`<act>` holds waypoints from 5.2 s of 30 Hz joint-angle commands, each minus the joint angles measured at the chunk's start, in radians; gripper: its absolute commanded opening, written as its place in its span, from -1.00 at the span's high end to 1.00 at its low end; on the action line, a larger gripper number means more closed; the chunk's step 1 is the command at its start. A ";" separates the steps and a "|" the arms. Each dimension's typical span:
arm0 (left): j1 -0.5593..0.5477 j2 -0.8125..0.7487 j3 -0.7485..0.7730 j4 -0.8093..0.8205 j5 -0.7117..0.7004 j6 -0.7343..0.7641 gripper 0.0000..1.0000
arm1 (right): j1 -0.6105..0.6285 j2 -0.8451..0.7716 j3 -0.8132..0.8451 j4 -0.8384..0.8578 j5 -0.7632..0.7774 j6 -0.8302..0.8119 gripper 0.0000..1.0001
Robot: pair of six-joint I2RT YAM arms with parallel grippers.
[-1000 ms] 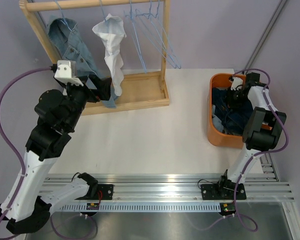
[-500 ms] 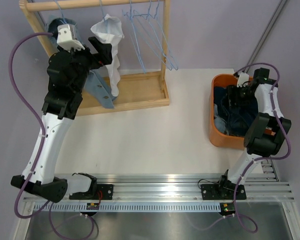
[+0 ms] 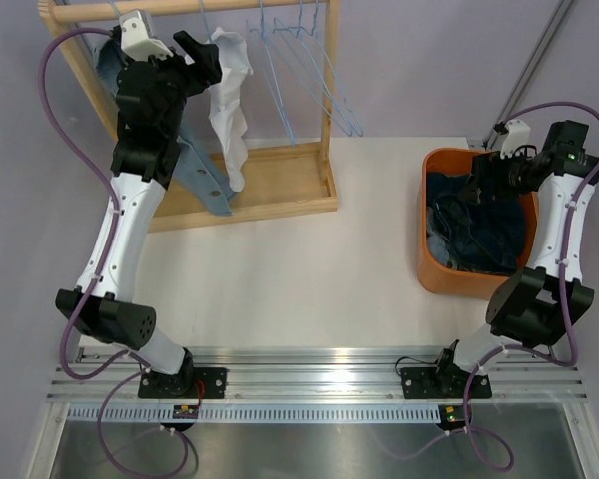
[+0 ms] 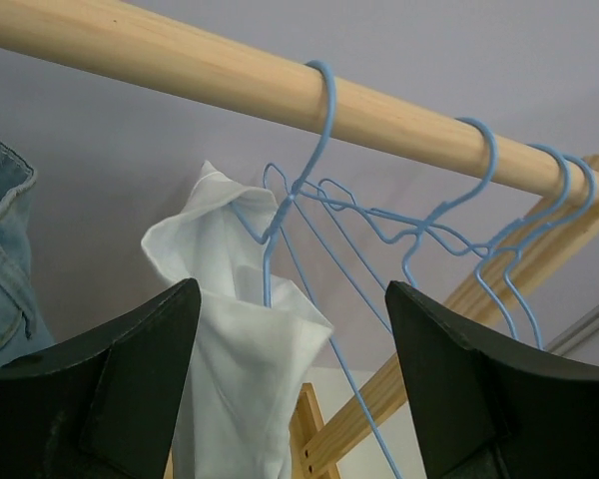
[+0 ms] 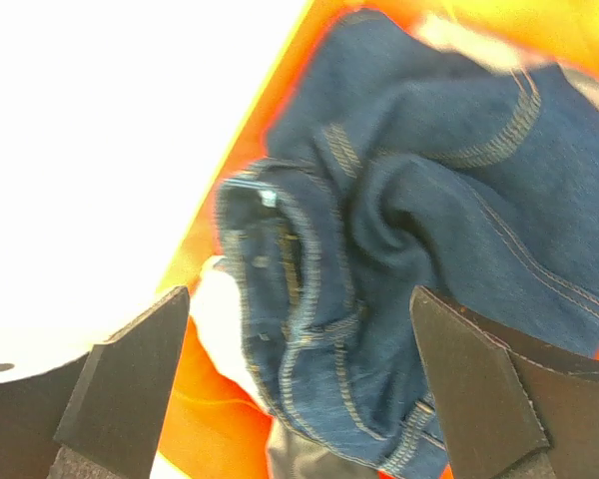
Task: Remove the skirt from the hanger
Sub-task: Place the skirt in the bin, then pick up the hanger from the clothesline, then remove the skirt from the hanger.
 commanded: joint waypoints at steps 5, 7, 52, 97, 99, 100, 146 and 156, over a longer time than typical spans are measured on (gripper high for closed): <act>0.043 0.116 0.100 0.116 0.021 -0.055 -0.40 | 0.003 -0.178 -0.133 0.096 -0.269 -0.037 -0.99; 0.047 0.148 0.126 0.116 0.024 -0.047 -0.36 | 0.005 -0.227 -0.211 0.171 -0.317 -0.020 -0.99; 0.053 0.078 0.133 0.167 0.103 0.220 1.00 | 0.028 -0.566 -0.553 0.525 -0.590 0.207 -0.99; -0.312 -0.625 -1.003 -0.032 0.706 0.053 1.00 | 0.911 -0.339 -0.470 0.555 0.086 0.223 -0.99; -0.343 -0.604 -1.012 -0.001 0.704 0.022 1.00 | 0.936 -0.336 -0.499 0.580 0.163 0.241 -0.99; -0.352 -0.596 -1.012 0.018 0.704 0.016 1.00 | 0.960 -0.336 -0.510 0.600 0.192 0.252 -0.98; -0.360 -0.694 -0.904 -0.312 0.756 0.168 1.00 | 0.661 -0.109 -0.569 0.589 0.388 0.286 1.00; -0.357 -0.690 -1.015 -0.030 0.611 -0.029 1.00 | 0.655 -0.150 -0.547 0.393 -0.212 0.071 0.86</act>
